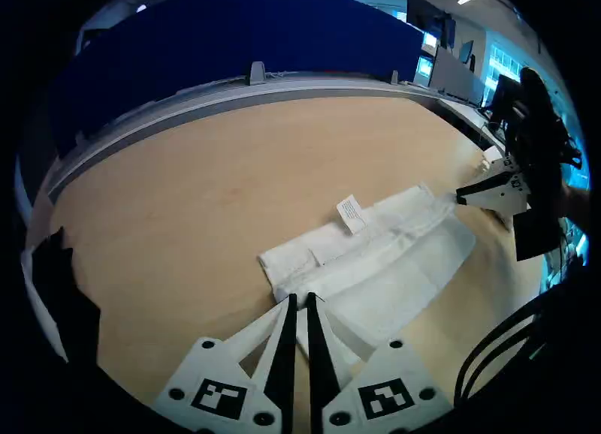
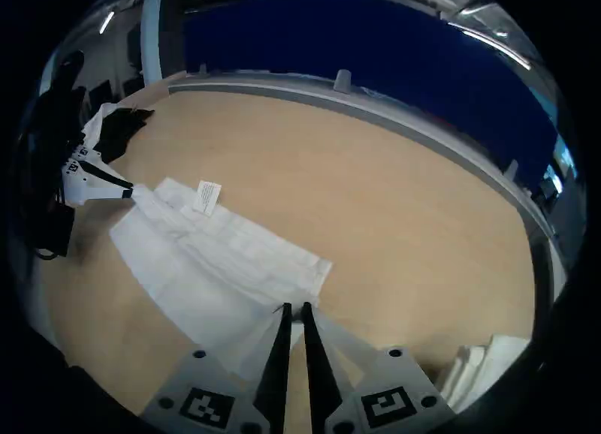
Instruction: Fold towel
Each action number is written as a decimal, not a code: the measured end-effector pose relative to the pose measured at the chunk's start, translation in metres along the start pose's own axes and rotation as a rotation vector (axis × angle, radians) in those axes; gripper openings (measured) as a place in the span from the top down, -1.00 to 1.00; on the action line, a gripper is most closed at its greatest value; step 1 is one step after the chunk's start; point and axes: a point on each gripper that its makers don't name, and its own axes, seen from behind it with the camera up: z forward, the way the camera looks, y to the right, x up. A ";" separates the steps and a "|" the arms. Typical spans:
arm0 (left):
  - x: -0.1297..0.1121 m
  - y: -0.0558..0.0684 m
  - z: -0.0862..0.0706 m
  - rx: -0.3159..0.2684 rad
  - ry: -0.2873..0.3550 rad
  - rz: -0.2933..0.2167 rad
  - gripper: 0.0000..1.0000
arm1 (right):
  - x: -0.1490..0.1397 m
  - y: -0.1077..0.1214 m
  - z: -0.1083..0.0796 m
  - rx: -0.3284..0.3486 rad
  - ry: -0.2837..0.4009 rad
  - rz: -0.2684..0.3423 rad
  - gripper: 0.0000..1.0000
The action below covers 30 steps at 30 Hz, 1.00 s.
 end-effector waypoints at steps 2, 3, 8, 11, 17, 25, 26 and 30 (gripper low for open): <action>0.001 -0.001 0.003 0.004 -0.001 0.002 0.79 | 0.000 0.002 0.004 -0.010 -0.002 -0.002 0.73; 0.001 -0.002 0.005 0.006 -0.001 0.002 0.78 | 0.000 0.002 0.006 -0.014 -0.003 -0.002 0.72; 0.005 -0.005 0.009 0.015 0.005 0.004 0.75 | 0.001 0.005 0.013 -0.032 -0.014 -0.012 0.68; 0.008 -0.008 0.012 0.022 0.008 0.009 0.70 | 0.003 0.008 0.016 -0.044 -0.015 -0.029 0.63; 0.013 -0.013 0.016 0.041 0.010 0.019 0.19 | 0.008 0.014 0.019 -0.072 -0.010 -0.045 0.28; 0.017 -0.016 0.016 0.050 0.015 0.002 -0.58 | 0.013 0.017 0.017 -0.073 0.009 -0.015 -0.45; 0.017 -0.017 0.016 0.050 0.015 0.003 -0.58 | 0.013 0.017 0.016 -0.072 0.011 -0.010 -0.52; 0.016 -0.017 0.015 0.051 0.015 0.006 -0.59 | 0.015 0.018 0.012 -0.069 0.022 0.009 -0.66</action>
